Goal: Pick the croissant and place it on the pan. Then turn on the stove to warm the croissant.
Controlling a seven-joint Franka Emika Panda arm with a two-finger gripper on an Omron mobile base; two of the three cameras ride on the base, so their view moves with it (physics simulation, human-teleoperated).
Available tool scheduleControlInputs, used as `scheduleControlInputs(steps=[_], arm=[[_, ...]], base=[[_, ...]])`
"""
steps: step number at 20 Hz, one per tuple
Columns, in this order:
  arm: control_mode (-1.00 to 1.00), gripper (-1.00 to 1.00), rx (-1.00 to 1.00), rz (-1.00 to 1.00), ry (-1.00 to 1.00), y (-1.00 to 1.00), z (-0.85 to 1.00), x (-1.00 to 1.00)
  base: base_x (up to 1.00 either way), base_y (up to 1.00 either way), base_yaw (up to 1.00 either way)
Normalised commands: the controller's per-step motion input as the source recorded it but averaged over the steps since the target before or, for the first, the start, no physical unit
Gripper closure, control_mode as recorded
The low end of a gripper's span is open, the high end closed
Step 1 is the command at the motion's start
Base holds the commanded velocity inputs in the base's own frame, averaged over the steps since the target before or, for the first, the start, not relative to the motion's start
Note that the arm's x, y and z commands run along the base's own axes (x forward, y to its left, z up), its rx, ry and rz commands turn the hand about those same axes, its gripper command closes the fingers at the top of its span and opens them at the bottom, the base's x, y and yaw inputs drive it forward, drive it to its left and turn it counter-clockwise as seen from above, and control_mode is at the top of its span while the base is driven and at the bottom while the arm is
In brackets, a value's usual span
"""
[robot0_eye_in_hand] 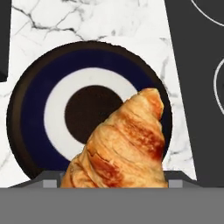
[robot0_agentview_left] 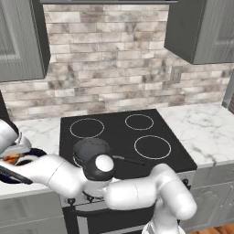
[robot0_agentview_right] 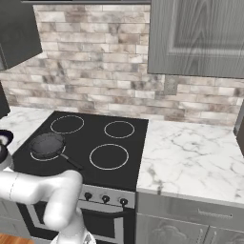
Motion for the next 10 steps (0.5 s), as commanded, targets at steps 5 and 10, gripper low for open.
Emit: scheduleControlInputs(steps=[5,10], arm=[[-1.0,1.0,0.04,0.0,-0.13,-0.59,0.38,-0.6],[-1.0,1.0,0.07,0.0,-0.12,-0.63,0.38,-0.58]], base=[[0.0,0.0,0.0],[0.0,0.0,0.0]])
